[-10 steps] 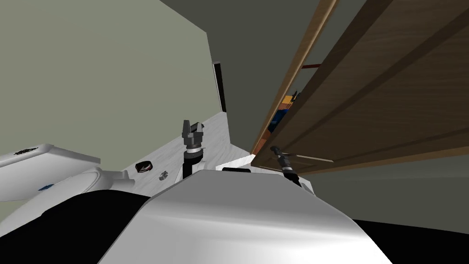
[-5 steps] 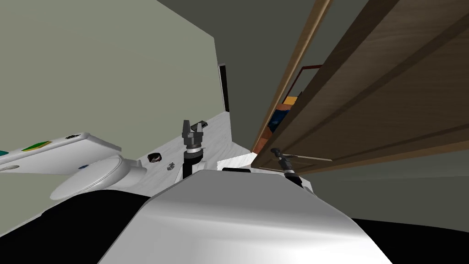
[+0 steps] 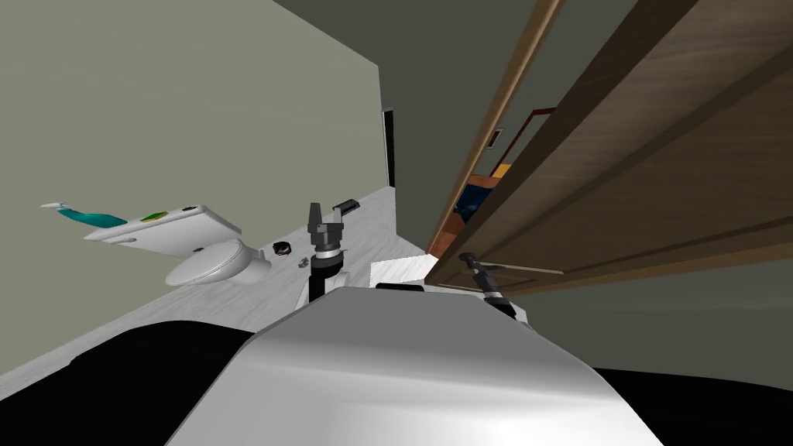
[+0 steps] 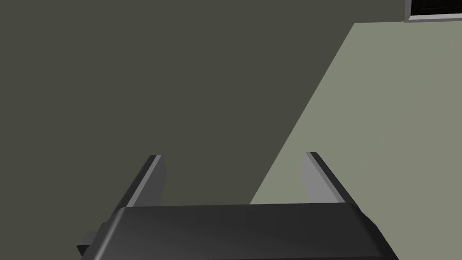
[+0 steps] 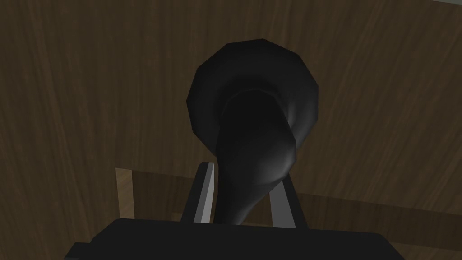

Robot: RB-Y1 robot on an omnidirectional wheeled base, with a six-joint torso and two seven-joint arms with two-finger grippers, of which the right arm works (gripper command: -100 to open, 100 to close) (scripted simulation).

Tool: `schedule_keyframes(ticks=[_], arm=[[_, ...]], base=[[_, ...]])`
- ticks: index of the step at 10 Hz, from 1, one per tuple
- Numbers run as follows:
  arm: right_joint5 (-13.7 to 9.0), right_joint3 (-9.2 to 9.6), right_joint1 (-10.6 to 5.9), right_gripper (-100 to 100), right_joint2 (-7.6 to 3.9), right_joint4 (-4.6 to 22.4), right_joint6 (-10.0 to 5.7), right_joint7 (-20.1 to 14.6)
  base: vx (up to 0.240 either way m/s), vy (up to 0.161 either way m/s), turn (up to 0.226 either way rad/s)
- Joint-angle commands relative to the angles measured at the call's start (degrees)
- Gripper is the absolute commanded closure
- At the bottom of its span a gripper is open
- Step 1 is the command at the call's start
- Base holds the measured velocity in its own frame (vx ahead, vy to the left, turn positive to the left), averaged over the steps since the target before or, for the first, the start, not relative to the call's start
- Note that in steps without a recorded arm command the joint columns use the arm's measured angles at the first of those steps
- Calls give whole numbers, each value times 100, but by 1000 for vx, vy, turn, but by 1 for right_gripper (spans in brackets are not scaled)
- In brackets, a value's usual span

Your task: Pull the door open

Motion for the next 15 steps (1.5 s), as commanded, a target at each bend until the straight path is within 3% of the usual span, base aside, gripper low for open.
schedule_keyframes(ticks=[1,3,4,13,15], arm=[[-3,4,57,100,-58,31,-130,-36],[-3,23,125,100,-116,70,-266,-81],[6,42,97,100,-79,55,-220,-70],[59,146,230,100,-303,425,-857,-260],[70,171,209,100,-284,453,-861,-265]], base=[[-225,-95,168],[-245,-56,168],[-107,-10,29],[-198,-60,155],[-114,-31,52]])
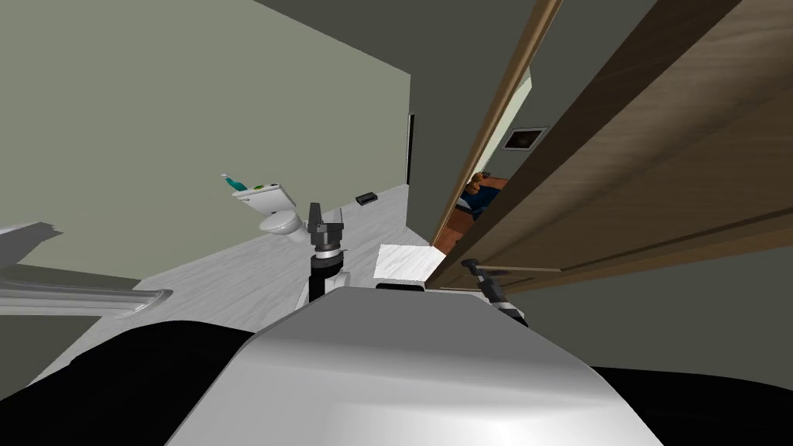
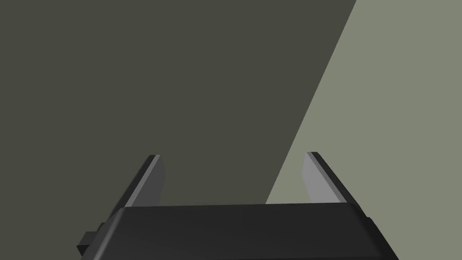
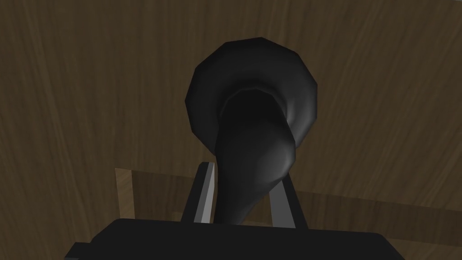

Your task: Pull the door open

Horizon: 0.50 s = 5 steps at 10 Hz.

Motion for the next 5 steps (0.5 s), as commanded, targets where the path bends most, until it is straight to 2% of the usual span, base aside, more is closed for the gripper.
schedule_keyframes(ticks=[1,5], arm=[[6,8,1,100,-25,56,-76,-18],[21,28,3,100,-82,185,-250,-60]], base=[[-135,-51,147],[-199,-65,148]])
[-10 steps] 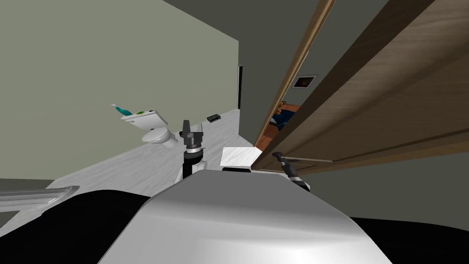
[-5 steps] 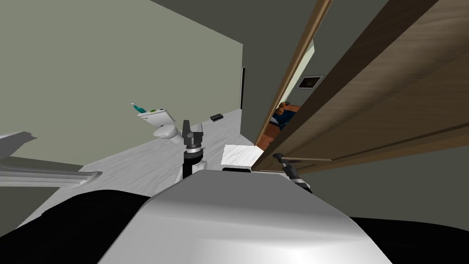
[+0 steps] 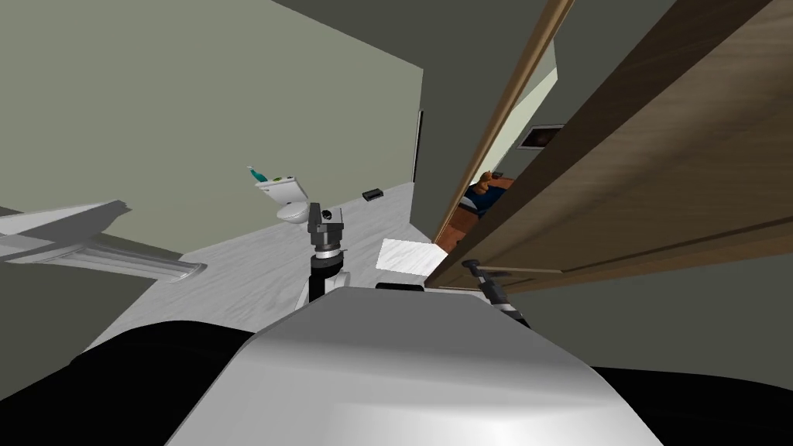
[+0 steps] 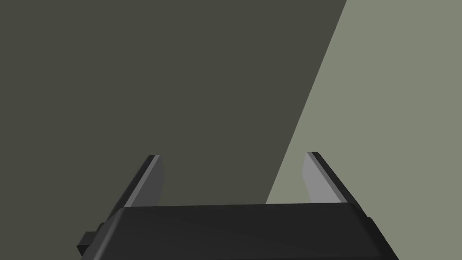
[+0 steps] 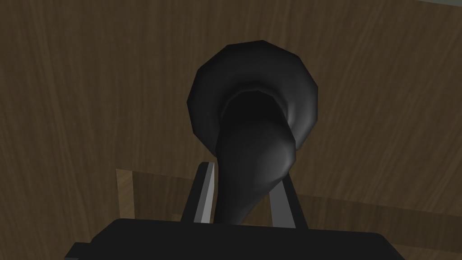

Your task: Pull the door open

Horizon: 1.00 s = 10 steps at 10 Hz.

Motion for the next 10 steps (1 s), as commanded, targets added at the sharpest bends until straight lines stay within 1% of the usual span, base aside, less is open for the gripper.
schedule_keyframes(ticks=[1,3,6,7,8,10], arm=[[4,-2,15,100,-45,76,-101,-18],[13,9,17,100,-79,153,-205,-43],[22,22,18,100,-118,240,-322,-71],[36,52,7,100,-83,234,-302,-71],[52,65,0,100,-99,311,-389,-91],[70,75,-11,100,-127,411,-510,-114]], base=[[-203,-61,159],[-201,-54,156],[-186,-59,117],[-89,-13,26],[-153,-49,149],[-217,-64,177]])
